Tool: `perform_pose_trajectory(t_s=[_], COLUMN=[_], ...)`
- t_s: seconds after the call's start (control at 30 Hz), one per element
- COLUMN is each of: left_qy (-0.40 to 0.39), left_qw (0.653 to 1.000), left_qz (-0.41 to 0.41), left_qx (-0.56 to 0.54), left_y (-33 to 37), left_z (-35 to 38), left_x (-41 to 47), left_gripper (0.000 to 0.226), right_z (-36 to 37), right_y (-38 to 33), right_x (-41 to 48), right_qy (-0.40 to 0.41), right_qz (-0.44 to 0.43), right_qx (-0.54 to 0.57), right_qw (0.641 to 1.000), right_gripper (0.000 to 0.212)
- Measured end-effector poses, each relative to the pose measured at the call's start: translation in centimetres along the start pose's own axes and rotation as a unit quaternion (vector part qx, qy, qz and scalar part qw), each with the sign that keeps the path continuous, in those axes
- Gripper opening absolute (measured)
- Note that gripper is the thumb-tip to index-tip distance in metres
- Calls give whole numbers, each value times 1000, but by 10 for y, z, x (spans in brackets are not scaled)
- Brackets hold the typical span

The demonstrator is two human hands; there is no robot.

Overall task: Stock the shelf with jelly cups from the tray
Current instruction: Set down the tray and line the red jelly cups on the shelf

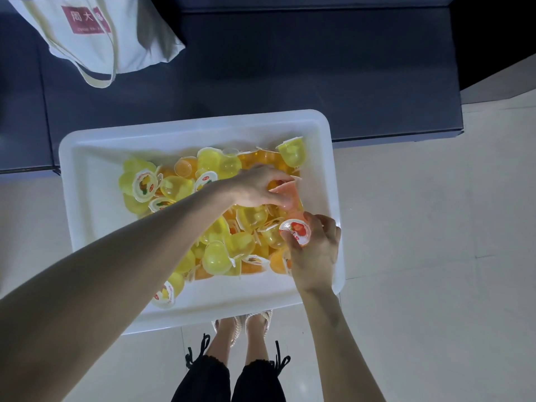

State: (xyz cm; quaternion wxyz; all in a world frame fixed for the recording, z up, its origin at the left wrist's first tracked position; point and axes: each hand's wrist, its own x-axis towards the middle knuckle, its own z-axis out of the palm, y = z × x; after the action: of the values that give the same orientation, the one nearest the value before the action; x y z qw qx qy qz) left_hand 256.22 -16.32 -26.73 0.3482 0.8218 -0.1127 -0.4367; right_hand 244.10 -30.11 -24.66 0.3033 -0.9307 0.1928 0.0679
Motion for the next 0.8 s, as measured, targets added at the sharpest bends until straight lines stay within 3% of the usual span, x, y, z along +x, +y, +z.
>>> perform_pose_trajectory(t_s=[0.2,0.4,0.5,0.67,0.8], left_qy=[-3,48,89,167,217], left_qw=[999,999,996,974,938], left_qz=[19,15,24,77,43], left_qx=[-51,4,-6,-129,-266], left_y=[-4,-1,0,5,26], left_z=[4,10,12,13,10], left_x=[-6,-15,-23,-57,-106], left_gripper=[34,44,35,27,28], right_z=[-2,-16,-22,-33,-61], right_y=[1,-5,-6,-13,-39], right_x=[-7,-7,-9,-15,-17], right_qy=[-31,-59,-79,-78,-110], right_qz=[0,47,84,131,148], right_qx=[35,132,194,320,382], right_qw=[999,988,974,935,905], right_gripper=[42,39,37,24,21])
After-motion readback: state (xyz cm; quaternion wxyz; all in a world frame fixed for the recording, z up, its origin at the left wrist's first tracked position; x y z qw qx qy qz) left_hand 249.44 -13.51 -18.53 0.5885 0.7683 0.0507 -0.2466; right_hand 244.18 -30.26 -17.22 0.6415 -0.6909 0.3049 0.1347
